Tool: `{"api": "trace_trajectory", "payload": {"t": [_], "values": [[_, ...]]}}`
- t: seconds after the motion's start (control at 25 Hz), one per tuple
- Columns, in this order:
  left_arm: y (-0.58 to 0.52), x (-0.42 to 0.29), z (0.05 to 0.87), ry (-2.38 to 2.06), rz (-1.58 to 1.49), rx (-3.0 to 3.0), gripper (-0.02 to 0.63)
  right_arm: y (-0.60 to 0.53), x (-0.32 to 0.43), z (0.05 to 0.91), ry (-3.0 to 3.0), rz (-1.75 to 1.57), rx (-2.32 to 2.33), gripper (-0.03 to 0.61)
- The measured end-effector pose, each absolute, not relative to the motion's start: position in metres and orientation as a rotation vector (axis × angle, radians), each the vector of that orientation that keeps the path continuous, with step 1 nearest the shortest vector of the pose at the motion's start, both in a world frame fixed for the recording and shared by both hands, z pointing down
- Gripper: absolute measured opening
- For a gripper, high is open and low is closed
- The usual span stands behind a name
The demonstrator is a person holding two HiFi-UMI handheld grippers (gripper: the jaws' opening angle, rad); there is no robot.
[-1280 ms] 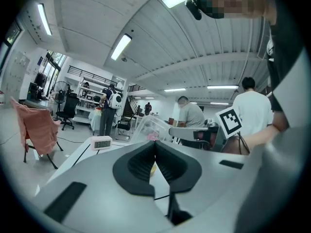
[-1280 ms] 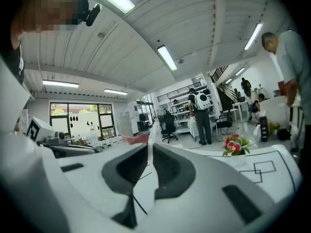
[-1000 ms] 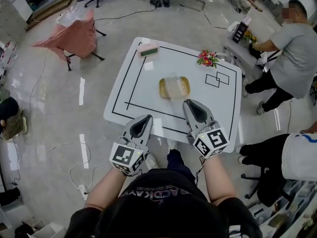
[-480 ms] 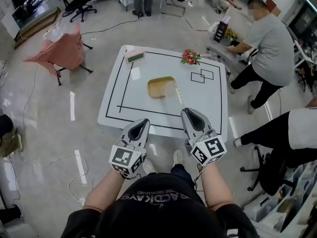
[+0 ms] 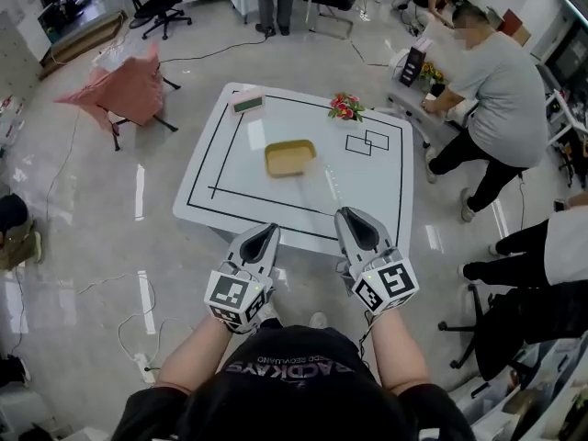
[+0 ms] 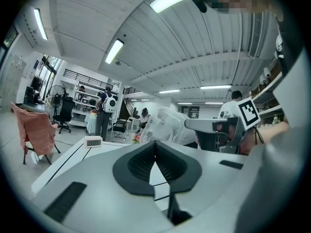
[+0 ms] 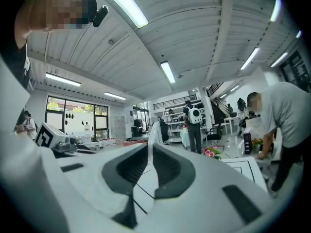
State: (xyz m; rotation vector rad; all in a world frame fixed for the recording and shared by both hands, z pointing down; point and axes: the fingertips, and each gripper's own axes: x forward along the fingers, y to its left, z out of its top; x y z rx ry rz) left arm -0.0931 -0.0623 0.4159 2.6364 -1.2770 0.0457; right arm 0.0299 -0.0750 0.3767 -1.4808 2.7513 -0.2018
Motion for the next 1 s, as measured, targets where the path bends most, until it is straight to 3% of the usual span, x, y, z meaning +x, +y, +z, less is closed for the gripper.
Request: {"api": "trace_trajectory", "payload": {"t": [1.0], "values": [[0.060,-0.011,0.411,-1.581,0.064,2.517,0.003,0.013,0.083,0.394,2.875,-0.276,-1.086,0.034]]}}
